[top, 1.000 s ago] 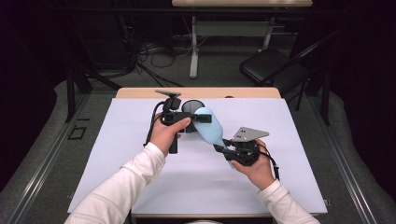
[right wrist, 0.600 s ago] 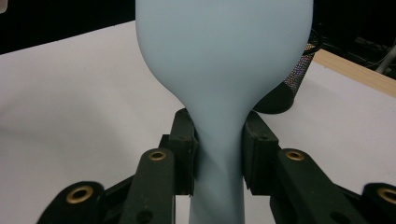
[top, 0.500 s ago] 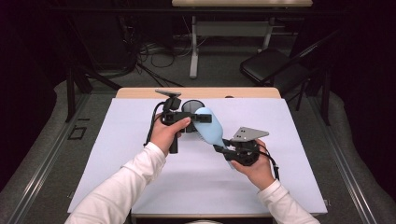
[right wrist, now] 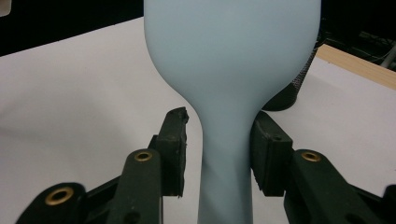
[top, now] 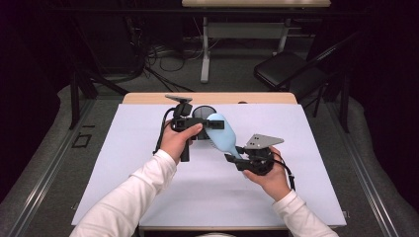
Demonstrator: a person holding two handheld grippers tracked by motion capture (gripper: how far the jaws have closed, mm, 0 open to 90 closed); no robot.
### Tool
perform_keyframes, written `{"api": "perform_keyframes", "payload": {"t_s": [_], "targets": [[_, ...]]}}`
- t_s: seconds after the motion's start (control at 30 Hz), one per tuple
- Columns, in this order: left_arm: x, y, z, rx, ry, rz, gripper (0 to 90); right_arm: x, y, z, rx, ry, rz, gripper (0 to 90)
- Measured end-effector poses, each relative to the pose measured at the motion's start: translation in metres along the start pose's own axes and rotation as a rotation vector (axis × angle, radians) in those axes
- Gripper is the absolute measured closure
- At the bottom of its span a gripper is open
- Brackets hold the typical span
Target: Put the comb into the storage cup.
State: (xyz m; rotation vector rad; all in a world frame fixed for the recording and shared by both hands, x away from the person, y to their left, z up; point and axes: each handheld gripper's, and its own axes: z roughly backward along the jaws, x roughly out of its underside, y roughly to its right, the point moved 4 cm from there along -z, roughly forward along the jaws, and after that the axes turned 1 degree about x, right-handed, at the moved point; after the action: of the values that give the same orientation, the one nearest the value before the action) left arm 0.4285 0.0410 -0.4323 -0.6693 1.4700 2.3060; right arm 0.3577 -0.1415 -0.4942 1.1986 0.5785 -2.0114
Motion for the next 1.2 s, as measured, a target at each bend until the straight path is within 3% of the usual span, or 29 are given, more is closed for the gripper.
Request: {"api": "perform_keyframes", "payload": {"t_s": [0.47,0.7,1.2], "targets": [[-0.003,-0.005,0.006,-0.012,0.015,0.007,49.6,0.000,0.002,-0.002,0.013,-0.009,-0.018,45.2],[-0.006,-0.008,0.009,-0.024,0.034,0.005,49.6,-0.001,0.007,0.000,0.030,-0.016,-0.030,40.7],[-0.010,-0.013,0.015,-0.052,0.062,0.002,49.6,-0.002,0.011,0.001,0.005,-0.034,-0.015,35.7]]}}
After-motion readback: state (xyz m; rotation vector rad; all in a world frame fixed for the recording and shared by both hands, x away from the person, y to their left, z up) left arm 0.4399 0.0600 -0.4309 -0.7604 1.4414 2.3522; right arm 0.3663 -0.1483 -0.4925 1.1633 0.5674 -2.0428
